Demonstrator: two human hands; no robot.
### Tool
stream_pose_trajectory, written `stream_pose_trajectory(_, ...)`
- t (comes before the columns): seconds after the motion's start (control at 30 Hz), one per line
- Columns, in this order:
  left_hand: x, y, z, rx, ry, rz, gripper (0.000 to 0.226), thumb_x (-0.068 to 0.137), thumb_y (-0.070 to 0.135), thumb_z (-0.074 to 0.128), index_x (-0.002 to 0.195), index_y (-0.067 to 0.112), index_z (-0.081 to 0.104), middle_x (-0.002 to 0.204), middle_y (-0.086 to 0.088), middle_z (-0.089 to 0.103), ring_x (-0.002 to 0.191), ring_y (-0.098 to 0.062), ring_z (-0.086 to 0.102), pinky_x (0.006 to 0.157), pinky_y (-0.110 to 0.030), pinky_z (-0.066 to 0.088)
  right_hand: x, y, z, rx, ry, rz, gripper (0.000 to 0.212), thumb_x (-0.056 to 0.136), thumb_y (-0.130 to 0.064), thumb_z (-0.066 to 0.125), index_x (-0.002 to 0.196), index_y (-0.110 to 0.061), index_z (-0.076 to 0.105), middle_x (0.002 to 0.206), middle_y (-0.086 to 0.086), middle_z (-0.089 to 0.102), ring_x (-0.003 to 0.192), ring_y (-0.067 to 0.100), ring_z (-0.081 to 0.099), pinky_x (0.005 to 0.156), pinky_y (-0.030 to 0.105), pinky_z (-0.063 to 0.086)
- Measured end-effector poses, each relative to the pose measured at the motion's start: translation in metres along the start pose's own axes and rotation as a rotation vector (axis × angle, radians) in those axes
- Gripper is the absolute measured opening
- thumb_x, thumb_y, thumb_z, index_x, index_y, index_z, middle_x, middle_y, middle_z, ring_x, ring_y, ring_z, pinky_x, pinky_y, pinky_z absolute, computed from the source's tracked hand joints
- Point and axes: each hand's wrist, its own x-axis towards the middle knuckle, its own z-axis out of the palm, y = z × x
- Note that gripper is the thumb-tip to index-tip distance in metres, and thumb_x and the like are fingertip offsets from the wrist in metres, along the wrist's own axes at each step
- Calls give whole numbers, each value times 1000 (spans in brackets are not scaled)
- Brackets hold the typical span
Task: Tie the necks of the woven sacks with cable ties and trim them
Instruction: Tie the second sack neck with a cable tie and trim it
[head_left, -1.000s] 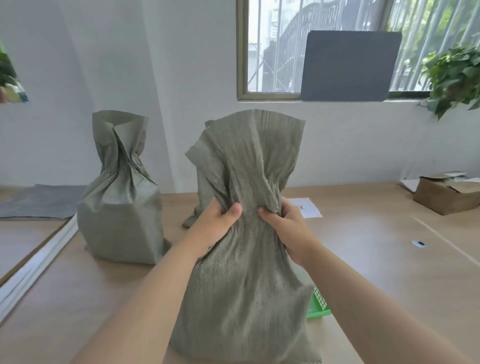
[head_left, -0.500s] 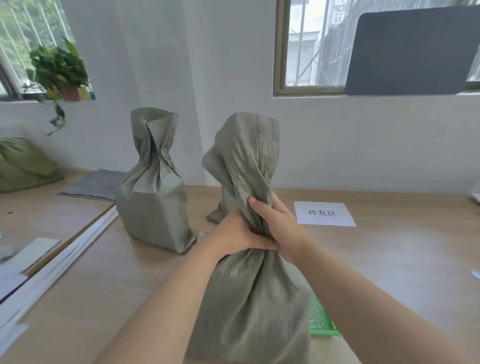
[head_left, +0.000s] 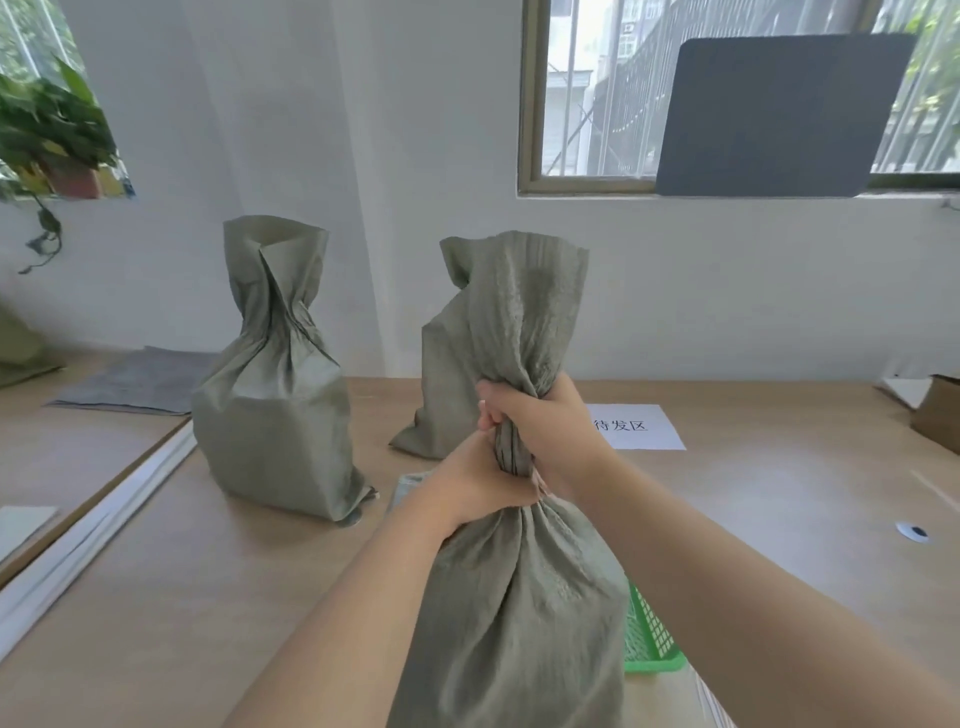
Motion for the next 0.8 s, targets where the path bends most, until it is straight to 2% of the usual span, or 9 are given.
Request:
stream_pose_trajectory(0.07, -4, -2, -7, 23, -75, 17, 16, 71, 19, 81, 80, 24, 69, 72, 15, 70, 74, -1, 67, 66, -13, 48, 3, 0, 4, 102, -38, 17, 30, 88, 0, 62, 62, -5, 47, 56, 9, 41, 52, 22, 47, 76, 43, 57)
stream_pose_trajectory(0.17, -2, -10, -10, 2, -69, 19, 25, 70, 26, 86, 91, 26, 73, 90, 11, 75, 90, -1, 68, 77, -18, 51, 3, 4, 9, 122, -73, 13, 33, 89, -3, 65, 62, -7, 46, 54, 8, 36, 51, 21, 38, 62, 36, 51)
stream_pose_trajectory(0.27, 0, -16, -3, 36, 35, 1, 34, 74, 33, 77, 105, 25, 66, 104, 6, 74, 102, -8, 67, 93, -36, 55, 5, 13, 13, 88, -55, -14, 29, 84, -2, 70, 68, -8, 47, 50, 4, 32, 47, 19, 30, 52, 32, 37)
stream_pose_trajectory(0.33, -1, -15, 1, 101, 92, -25, 26, 80, 28, 69, 100, 13, 65, 95, -1, 73, 92, -17, 67, 82, -41, 57, 7, 16, 13, 70, -41, -13, 28, 78, -4, 72, 69, -9, 46, 48, 2, 29, 44, 18, 27, 49, 32, 33)
stream_pose_trajectory(0.4, -1, -14, 3, 81, 106, -19, 14, 85, 20, 64, 81, 7, 59, 74, -4, 63, 70, -17, 58, 60, -33, 43, 11, 18, 12, 71, -31, 3, 34, 77, -4, 68, 60, -12, 40, 45, 2, 28, 43, 18, 23, 46, 30, 29)
stream_pose_trajectory(0.53, -5, -11, 2, 7, 89, -6, 32, 89, 7, 61, 60, 19, 51, 43, 15, 47, 44, -1, 39, 48, -21, 26, 14, 20, 13, 199, -1, 21, 44, 81, 3, 61, 57, -19, 32, 46, 1, 22, 47, 15, 15, 44, 25, 22)
stream_pose_trajectory(0.6, -6, -12, -2, 44, 81, -46, 34, 88, 3, 57, 58, 18, 61, 48, 15, 61, 48, 2, 52, 52, -15, 38, 14, 25, 15, 202, 7, 22, 44, 81, 1, 61, 57, -19, 31, 44, 1, 23, 46, 16, 16, 44, 25, 25)
stream_pose_trajectory(0.7, -4, -16, -5, 124, 106, -101, 28, 87, 11, 54, 60, 15, 63, 63, -1, 68, 63, -14, 61, 67, -29, 48, 15, 32, 18, 152, -9, 8, 42, 82, -4, 64, 55, -13, 35, 43, 4, 30, 42, 20, 28, 50, 30, 34)
stream_pose_trajectory(0.8, -1, -18, -6, 206, 145, -91, 15, 87, 30, 58, 83, 17, 64, 81, -3, 69, 81, -22, 64, 77, -39, 55, 16, 38, 17, 88, -45, -6, 36, 84, -4, 67, 56, -8, 45, 50, 10, 43, 51, 23, 44, 59, 35, 42)
